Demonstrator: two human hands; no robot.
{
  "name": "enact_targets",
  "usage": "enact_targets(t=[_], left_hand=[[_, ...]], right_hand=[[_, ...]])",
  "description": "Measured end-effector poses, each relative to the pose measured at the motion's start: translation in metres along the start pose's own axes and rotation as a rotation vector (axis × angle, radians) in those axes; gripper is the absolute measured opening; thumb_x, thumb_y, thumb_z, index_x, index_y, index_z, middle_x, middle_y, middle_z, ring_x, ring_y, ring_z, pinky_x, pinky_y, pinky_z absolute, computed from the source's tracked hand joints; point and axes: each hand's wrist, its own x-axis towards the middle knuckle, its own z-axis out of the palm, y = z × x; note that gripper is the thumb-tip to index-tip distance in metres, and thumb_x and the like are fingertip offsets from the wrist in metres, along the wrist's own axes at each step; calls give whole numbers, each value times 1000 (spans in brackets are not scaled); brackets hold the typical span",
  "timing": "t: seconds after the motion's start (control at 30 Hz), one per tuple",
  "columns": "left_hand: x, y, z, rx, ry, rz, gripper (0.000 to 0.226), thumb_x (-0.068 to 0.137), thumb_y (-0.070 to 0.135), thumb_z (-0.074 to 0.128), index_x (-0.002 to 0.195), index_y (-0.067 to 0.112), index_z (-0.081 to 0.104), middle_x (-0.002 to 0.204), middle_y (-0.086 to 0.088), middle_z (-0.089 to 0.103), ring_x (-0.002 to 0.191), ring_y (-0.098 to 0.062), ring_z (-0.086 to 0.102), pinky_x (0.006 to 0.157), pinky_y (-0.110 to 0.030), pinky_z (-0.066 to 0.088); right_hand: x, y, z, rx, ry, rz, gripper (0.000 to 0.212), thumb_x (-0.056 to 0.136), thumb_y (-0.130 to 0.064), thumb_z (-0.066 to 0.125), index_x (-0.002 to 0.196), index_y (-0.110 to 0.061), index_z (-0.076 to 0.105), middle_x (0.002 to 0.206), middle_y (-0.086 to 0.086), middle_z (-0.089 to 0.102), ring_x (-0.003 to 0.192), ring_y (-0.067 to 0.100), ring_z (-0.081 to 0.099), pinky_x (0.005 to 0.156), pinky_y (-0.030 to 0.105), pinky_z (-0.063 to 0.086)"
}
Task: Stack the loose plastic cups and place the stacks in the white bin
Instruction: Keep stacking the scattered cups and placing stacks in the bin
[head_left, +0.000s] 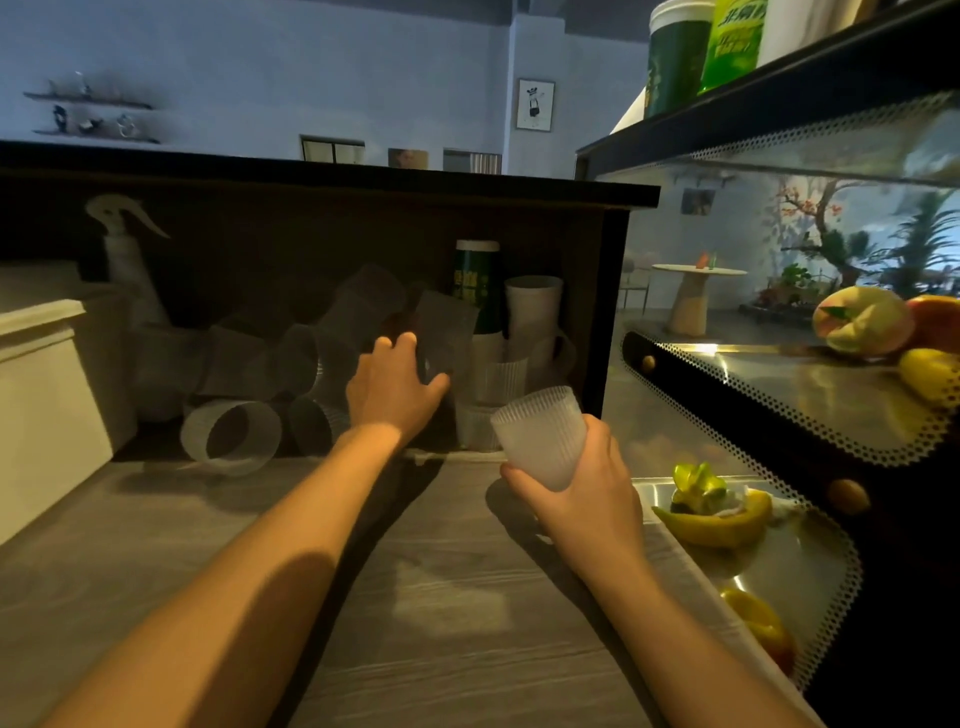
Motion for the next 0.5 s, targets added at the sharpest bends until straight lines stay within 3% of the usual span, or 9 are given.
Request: enact_targets(t=[0.33, 0.5], left_hand=[[-6, -10, 5, 342, 119, 110, 65, 83, 61, 62, 125, 13, 53, 119, -11, 61, 113, -33, 48, 87, -40, 41], [-12, -9, -14, 270, 160, 19, 67, 78, 75, 56, 120, 23, 55, 119, -1, 61, 113, -26, 48, 87, -39, 38]], right_hand=[[0, -3, -3, -1, -26, -1, 79, 71, -58, 73, 131, -26, 33, 111, -9, 41, 102, 13, 46, 80, 37, 49], [-2, -7, -3, -40, -66, -46, 79, 71, -59, 73, 131, -26, 33, 112, -8, 43, 100, 13, 46, 76, 33, 45]])
